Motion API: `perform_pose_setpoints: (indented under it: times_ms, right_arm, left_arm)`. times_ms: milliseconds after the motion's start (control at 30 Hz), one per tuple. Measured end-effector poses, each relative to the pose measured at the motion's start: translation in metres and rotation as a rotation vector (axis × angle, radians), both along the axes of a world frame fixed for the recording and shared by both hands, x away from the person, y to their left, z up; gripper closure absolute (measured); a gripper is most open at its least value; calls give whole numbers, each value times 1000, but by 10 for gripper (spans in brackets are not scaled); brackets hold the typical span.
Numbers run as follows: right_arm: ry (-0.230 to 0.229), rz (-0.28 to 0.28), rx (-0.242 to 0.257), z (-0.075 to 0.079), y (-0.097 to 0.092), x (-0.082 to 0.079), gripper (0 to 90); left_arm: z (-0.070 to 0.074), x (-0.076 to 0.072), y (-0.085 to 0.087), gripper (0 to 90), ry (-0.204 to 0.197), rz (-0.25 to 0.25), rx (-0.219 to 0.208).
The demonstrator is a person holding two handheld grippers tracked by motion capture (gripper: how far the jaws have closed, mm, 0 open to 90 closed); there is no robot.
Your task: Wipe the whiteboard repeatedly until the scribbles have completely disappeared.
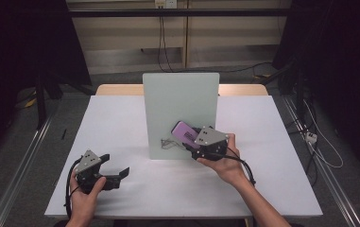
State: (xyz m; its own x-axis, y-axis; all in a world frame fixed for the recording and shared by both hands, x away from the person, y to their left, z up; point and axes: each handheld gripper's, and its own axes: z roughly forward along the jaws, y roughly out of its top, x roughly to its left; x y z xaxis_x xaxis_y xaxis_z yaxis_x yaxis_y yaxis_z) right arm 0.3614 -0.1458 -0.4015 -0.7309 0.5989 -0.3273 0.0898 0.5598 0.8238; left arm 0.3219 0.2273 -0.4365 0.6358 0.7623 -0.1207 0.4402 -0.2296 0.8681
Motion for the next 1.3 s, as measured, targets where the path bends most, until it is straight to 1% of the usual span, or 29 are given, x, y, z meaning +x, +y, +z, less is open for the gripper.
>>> perform_pose_setpoints:
  times_ms: [67,133,167,300,333,367,400,433,467,600,667,733,800,867,900,933,967,1067,1100,1133,1167,1300]
  right_arm:
    - [2,4,-3,-2,2,0,412]
    - [11,25,-22,-8,11,-1,412]
    - [17,33,-26,-10,14,-1,412]
    - [46,71,-47,-21,26,-3,412]
    - [46,71,-47,-21,26,-3,412]
    - [61,90,-57,-26,33,-3,412]
    - [61,90,-57,-26,33,-3,412]
    - [74,111,-65,-31,40,-3,412]
    - [77,122,-75,-33,44,-3,412]
    - [94,148,-81,-38,55,-2,412]
    - [93,152,-84,-38,56,-2,412]
    - [91,148,-75,-37,55,-2,412]
    - [72,136,-80,-32,52,-1,412]
    - [59,117,-59,-25,45,0,412]
    - [59,117,-59,-25,45,0,412]
    - [49,108,-51,-21,40,1,412]
    - [27,83,-41,-13,32,2,412]
    - [4,50,-21,-4,21,4,413]
    - [4,50,-21,-4,21,4,413]
    - [-7,36,-14,0,17,5,413]
    - [-9,34,-11,0,16,5,413]
    - [-21,28,-28,-1,18,3,413]
  left_arm:
    - [0,0,0,62,0,0,-1]
    - [0,1,0,62,0,-3,-2]
    - [0,0,-1,62,0,-4,4]
    - [0,0,-1,62,0,-5,4]
    - [0,1,0,62,0,-5,4]
    - [0,1,0,62,0,-7,6]
    - [0,1,0,62,0,-7,7]
    - [0,1,0,62,0,-7,7]
    - [0,0,-1,62,0,-5,4]
    - [0,0,0,62,1,-7,-2]
    - [1,0,1,63,-2,-4,3]
    - [0,0,2,62,0,-3,0]
    - [1,0,3,62,-1,-2,-1]
    - [1,-1,3,63,-4,-2,-1]
    - [1,-1,4,63,-4,1,-6]
    - [1,-1,4,62,-6,5,-12]
    - [1,-1,4,62,-5,7,-13]
    - [1,-1,4,63,-3,5,-11]
    - [1,-1,4,63,-3,5,-11]
    - [1,-1,4,63,-5,5,-12]
    - [1,-1,4,62,-5,4,-6]
    - [1,-1,4,63,-3,-1,-1]
